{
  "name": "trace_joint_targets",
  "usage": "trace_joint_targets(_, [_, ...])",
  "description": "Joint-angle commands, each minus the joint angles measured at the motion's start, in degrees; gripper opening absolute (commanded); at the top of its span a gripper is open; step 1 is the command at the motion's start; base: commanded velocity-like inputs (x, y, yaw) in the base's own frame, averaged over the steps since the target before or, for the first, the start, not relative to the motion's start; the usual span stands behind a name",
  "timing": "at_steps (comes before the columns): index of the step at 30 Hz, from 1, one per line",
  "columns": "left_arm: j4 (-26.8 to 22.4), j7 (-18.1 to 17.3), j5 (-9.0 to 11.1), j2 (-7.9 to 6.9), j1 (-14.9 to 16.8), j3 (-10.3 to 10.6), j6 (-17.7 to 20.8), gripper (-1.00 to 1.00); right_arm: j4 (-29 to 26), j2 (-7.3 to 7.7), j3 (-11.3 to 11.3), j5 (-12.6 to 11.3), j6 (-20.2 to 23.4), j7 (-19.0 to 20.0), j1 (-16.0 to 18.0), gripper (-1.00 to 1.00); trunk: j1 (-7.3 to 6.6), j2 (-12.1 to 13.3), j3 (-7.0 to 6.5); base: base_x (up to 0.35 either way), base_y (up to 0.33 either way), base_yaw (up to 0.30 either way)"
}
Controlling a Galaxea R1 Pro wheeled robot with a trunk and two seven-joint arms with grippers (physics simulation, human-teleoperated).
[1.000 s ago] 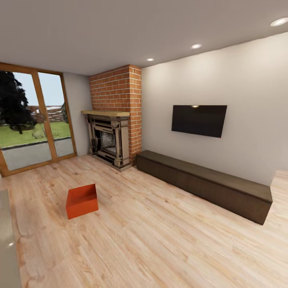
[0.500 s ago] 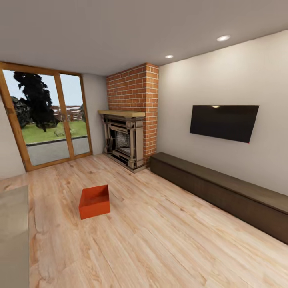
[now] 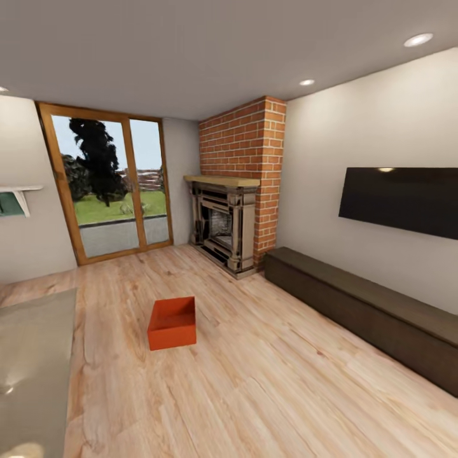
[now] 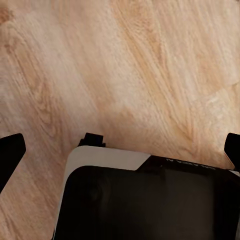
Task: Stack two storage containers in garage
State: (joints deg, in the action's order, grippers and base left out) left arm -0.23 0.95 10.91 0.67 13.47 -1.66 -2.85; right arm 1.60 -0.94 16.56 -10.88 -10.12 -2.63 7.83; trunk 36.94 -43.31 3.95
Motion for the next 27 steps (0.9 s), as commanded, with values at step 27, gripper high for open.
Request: trace_joint_targets(27, [0.1,0.1,0.3,0.01,0.1,-0.2,-0.1,1.00,0.2,0.04,0.8,-0.1,-0.3,-0.1,0.1,1.00,0.04,-0.1,0.09,0.322,0.000,0.234])
